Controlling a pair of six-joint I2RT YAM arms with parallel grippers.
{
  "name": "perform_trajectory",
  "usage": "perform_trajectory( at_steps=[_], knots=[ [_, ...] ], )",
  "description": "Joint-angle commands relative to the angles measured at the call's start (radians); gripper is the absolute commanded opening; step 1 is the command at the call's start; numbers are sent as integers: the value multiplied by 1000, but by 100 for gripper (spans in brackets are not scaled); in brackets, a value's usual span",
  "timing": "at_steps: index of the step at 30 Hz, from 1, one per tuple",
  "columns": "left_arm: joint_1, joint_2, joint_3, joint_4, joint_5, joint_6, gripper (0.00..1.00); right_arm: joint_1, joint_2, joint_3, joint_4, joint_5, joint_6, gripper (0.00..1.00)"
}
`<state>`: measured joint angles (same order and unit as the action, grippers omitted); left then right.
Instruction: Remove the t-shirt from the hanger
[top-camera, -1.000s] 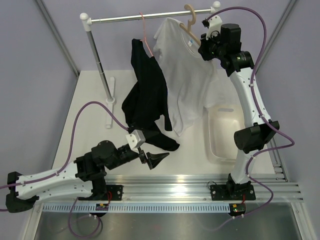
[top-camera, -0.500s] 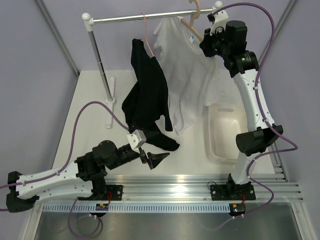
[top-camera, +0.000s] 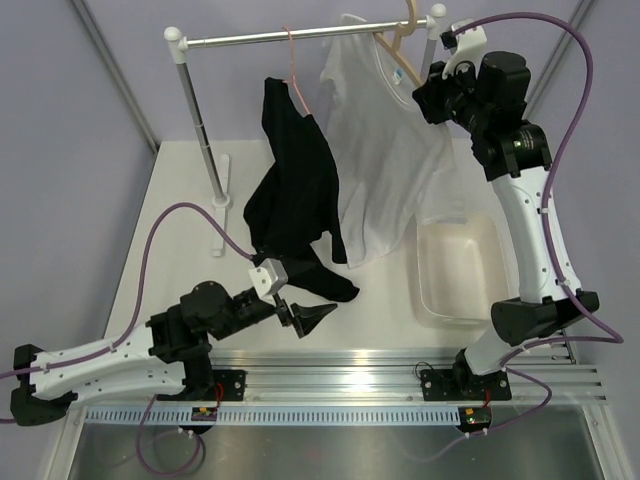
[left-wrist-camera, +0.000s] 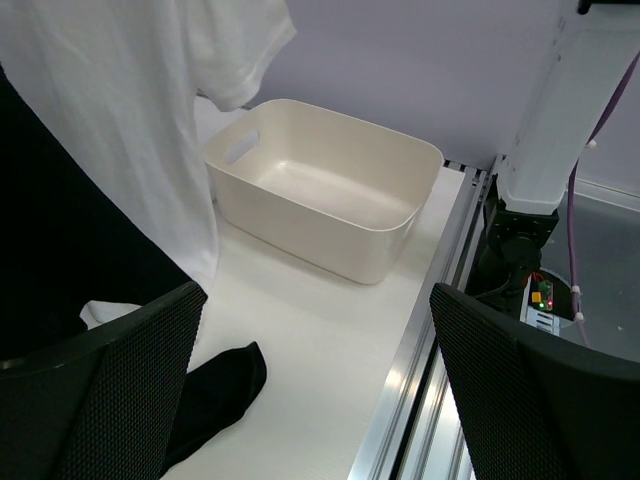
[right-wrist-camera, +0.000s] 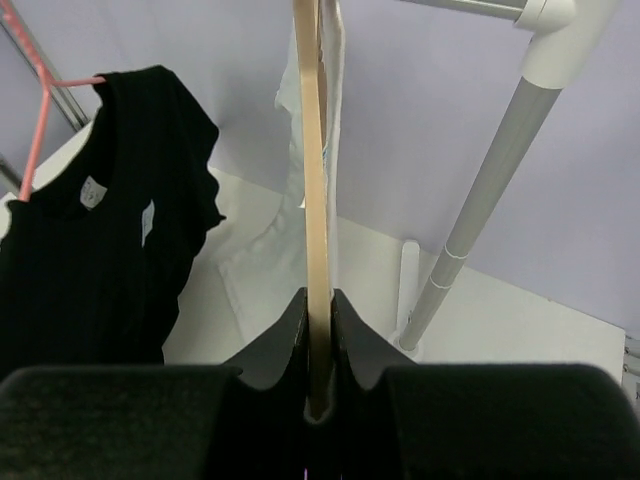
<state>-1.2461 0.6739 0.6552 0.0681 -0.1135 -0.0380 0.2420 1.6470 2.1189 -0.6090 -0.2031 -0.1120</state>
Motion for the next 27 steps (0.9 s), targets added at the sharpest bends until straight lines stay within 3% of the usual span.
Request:
perform_trajectory(
  at_steps=[1, 7, 15, 23, 27],
  knots=[
    [-3, -33, 40, 24, -28, 10, 99, 3, -82, -39, 69, -10, 32, 0],
    [-3, -50, 102, -20, -31, -39, 99, 3, -252, -287, 68, 10, 106, 0],
    [-4, -17, 383, -252, 207, -158, 99, 3, -568, -510, -57, 142, 216, 0],
    [-3, -151, 437, -280, 146, -184, 99, 3, -851, -562, -46, 51, 274, 0],
    [-3, -217, 457, -295, 137, -221, 99, 2, -895, -475, -118, 21, 265, 0]
  ],
)
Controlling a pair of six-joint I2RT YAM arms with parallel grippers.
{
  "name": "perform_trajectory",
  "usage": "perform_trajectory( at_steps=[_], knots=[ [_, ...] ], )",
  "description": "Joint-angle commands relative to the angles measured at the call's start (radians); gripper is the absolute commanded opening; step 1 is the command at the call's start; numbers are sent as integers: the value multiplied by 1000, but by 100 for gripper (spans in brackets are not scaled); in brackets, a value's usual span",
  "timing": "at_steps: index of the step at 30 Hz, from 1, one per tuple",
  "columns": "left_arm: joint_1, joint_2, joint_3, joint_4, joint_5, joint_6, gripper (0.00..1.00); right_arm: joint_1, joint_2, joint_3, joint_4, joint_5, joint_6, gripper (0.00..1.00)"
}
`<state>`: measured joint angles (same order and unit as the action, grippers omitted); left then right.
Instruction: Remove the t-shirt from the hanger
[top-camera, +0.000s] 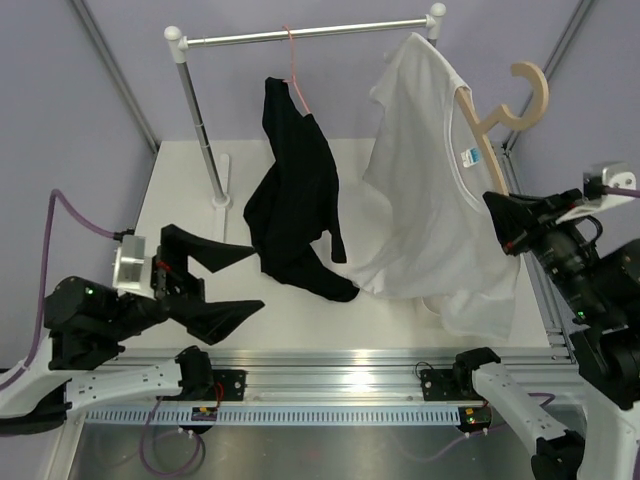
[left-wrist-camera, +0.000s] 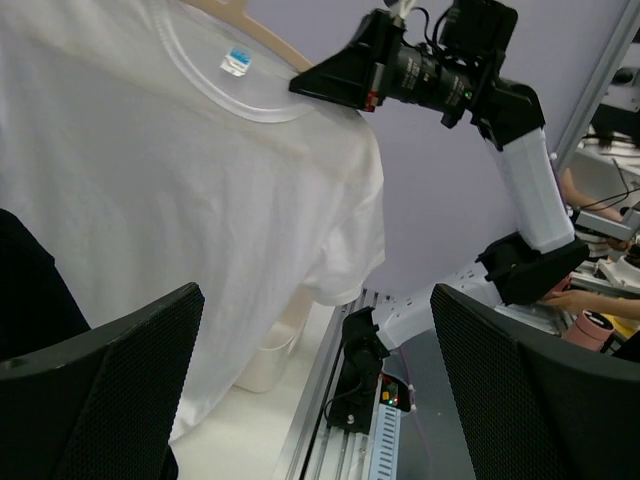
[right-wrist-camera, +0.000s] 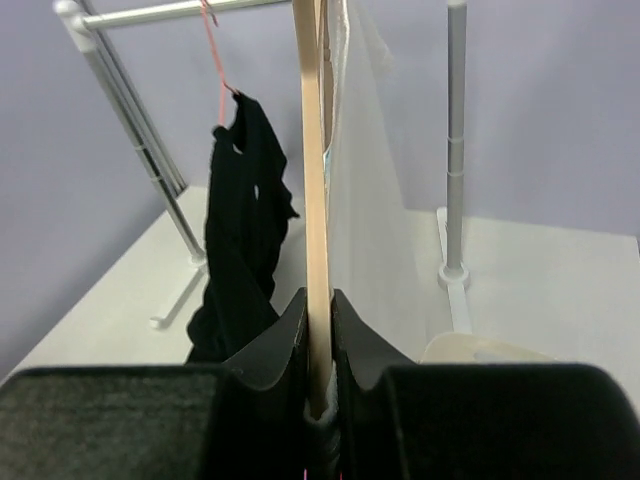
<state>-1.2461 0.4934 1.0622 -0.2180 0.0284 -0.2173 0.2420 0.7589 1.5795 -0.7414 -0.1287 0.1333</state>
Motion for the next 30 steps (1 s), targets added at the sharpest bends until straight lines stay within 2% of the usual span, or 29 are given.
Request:
perform_trajectory(
  at_steps=[1, 3, 6, 8, 13, 18, 20, 24, 30],
  knots=[
    [-3, -55, 65, -23, -22, -51, 99, 2, -24, 98, -40, -96, 14, 0],
    [-3, -72, 82, -62, -21, -66, 99, 3, -65, 85, -85, -164, 23, 0],
    [-3, -98, 117, -115, 10, -48, 99, 2, -209, -34, -84, -339, 78, 0],
    [-3, -111, 140, -153, 30, -39, 99, 3, -259, -99, -104, -373, 110, 0],
    [-3, -125, 200, -196, 62, -63, 99, 2, -418, -144, -234, -298, 150, 0],
    [-3, -130, 188, -198, 51, -73, 99, 3, -584, -162, -245, -266, 204, 0],
    [-3, -118, 185, -198, 62, -73, 99, 2, -602, -145, -246, -304, 207, 0],
    [-3, -92, 191, -227, 68, -73, 99, 3, -566, -61, -337, -474, 204, 0],
    [-3, -70, 232, -251, 65, -8, 99, 2, -629, -128, -397, -603, 215, 0]
  ],
)
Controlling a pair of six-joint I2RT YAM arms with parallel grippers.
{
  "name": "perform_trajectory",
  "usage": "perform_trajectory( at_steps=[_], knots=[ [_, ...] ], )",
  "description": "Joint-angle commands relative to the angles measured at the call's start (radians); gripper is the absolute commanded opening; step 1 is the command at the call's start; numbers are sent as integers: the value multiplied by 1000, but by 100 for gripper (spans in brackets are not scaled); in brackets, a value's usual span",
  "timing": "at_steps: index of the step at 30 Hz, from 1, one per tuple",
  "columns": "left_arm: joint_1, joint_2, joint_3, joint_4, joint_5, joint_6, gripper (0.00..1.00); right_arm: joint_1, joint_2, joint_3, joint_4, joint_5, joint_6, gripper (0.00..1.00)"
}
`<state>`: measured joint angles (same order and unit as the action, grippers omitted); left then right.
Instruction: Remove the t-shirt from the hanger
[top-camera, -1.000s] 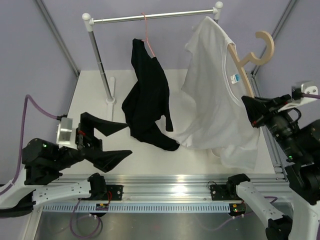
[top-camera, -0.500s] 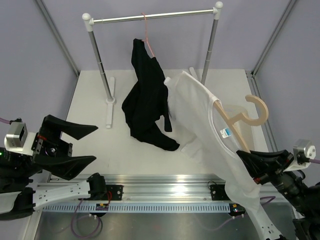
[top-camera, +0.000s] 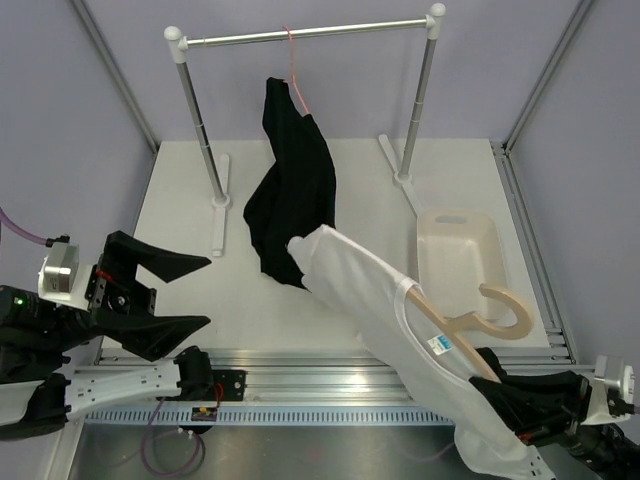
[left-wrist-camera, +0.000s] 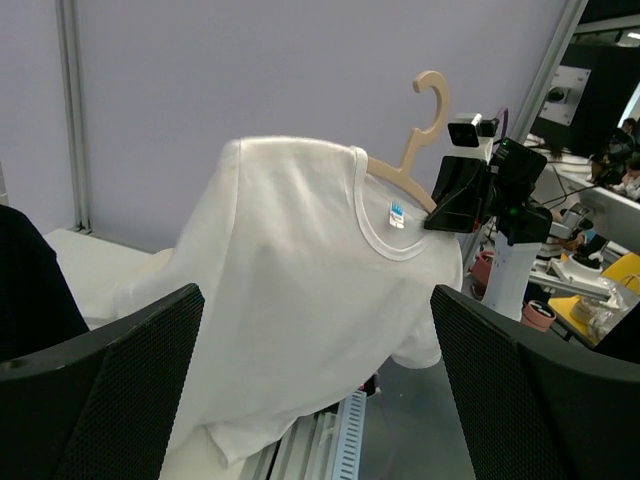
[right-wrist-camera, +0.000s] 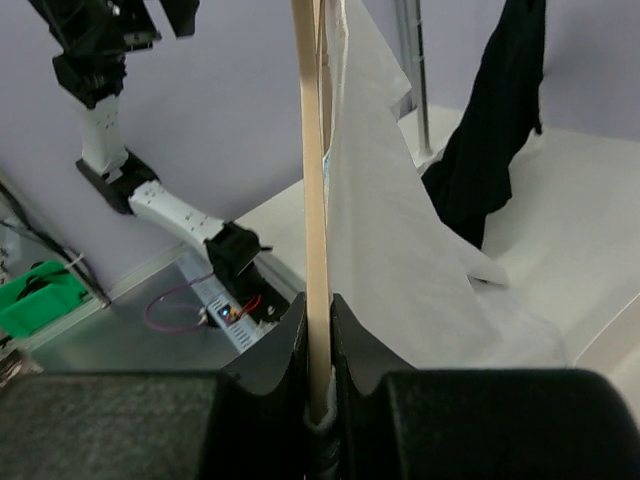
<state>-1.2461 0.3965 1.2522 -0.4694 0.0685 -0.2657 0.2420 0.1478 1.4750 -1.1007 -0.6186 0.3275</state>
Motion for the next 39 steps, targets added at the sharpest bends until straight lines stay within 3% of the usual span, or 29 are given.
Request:
perform_trajectory(
  at_steps=[1, 7, 11, 16, 20, 33, 39],
  knots=[
    [-3, 28, 47, 0, 31, 60, 99, 3, -20, -28, -48, -118, 18, 0],
    [-3, 85, 79, -34, 119, 123, 99, 3, -4, -191, 5, -202, 30, 0],
    [-3, 146, 62, -37, 108, 148, 99, 2, -5, -373, 252, -352, 113, 0],
    [-3, 281, 111, -35, 125, 149, 99, 2, 39, -439, 370, -426, 130, 0],
    [-3, 428, 174, -12, 194, 117, 99, 3, 100, -489, 569, -539, 176, 0],
    [-3, 640, 260, 101, 280, -3, 98, 3, 170, -591, 840, -572, 283, 0],
    [-3, 719, 277, 127, 340, 8, 87, 2, 200, -633, 871, -593, 272, 0]
  ],
)
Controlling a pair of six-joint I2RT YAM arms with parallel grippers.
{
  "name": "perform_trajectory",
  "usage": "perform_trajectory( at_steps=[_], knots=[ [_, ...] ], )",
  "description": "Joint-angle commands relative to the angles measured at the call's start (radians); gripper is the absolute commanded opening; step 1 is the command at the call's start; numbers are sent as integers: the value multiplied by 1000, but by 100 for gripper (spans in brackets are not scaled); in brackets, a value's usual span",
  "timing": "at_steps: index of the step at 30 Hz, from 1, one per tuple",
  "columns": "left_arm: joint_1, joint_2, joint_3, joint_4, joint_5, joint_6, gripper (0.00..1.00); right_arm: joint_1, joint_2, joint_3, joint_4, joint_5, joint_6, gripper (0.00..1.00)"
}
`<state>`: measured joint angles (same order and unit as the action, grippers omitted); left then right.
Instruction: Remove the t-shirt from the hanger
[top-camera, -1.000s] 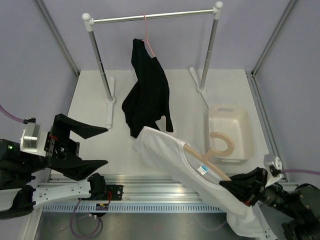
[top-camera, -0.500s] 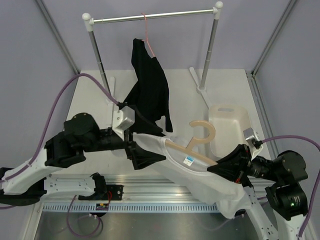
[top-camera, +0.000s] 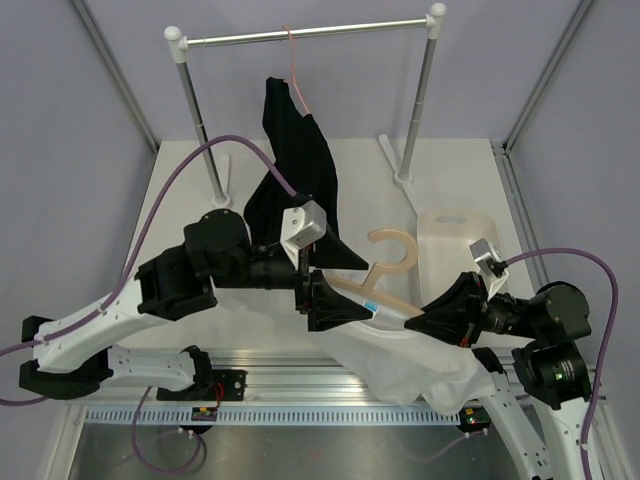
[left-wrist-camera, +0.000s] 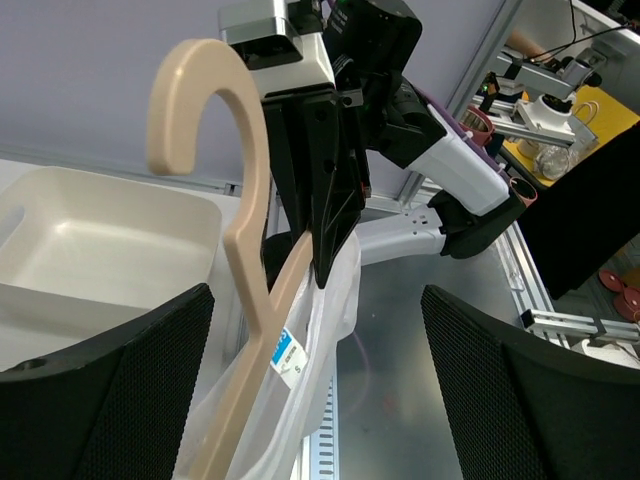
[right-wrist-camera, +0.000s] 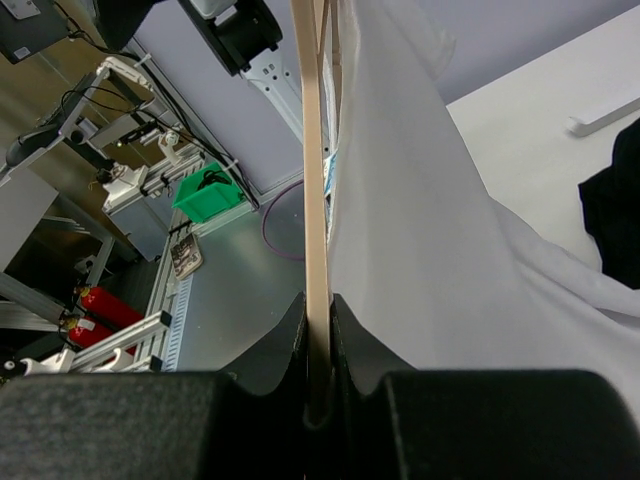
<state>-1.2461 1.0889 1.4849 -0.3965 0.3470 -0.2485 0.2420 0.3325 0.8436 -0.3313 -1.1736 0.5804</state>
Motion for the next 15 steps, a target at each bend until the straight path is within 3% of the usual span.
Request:
perform_trajectory(
  at_steps=[1, 8, 11, 15],
  knots=[
    [-3, 40, 51, 54, 60, -5, 85, 3, 17, -5, 100, -41, 10, 0],
    [-3, 98, 83, 44, 30, 25, 77, 3, 16, -11, 112, -40, 10, 0],
    [-3, 123, 101, 44, 64, 28, 62, 3, 19, -18, 112, -35, 7, 0],
    [-3, 144, 126, 44, 95, 20, 20, 3, 22, -18, 112, -34, 10, 0]
  ],
)
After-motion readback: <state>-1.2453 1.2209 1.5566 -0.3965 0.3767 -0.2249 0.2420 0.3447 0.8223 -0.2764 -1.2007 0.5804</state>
